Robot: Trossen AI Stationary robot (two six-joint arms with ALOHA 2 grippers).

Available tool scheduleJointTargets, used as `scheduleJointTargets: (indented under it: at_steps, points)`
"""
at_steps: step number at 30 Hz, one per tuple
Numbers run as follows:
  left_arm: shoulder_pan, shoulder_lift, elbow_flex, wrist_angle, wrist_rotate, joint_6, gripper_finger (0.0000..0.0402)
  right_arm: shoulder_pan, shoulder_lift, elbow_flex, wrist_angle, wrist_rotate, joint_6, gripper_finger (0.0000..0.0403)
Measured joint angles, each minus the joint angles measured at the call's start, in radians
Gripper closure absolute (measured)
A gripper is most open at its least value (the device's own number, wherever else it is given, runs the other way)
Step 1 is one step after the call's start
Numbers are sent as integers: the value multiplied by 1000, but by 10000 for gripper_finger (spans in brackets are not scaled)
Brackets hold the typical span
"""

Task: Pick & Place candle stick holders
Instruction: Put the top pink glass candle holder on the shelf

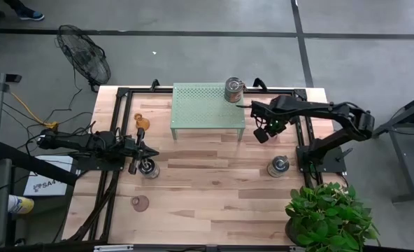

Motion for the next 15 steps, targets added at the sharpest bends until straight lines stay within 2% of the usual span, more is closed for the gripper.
scheduleJointTargets:
  at_steps: [15]
  points:
    - [0,0,0,0,0,0,400,26,-1,284,-267,79,-137,376]
